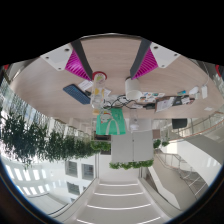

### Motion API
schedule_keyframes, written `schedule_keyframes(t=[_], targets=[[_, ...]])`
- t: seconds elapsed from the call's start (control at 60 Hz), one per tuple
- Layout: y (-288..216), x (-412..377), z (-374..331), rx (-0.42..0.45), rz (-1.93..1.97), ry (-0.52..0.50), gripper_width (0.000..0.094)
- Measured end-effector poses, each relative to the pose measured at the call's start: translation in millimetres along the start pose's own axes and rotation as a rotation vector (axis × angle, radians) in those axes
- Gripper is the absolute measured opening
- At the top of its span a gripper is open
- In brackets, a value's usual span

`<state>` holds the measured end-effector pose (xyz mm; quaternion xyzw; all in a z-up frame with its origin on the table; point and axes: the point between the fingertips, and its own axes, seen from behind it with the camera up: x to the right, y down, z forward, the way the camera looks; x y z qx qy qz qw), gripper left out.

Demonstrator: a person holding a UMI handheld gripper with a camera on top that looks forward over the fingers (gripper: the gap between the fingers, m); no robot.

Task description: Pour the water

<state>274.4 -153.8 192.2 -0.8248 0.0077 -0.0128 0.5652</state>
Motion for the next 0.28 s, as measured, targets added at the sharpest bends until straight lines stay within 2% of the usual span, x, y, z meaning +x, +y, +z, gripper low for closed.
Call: schedule_keyframes(t=[0.15, 0.283], targets=[[-11.5, -27.8, -76.1, 0.025, -0.013, 0.036, 0.0841], [-11.1, -52.3, -120.9, 0.015, 0.003, 0.027, 0.0838]])
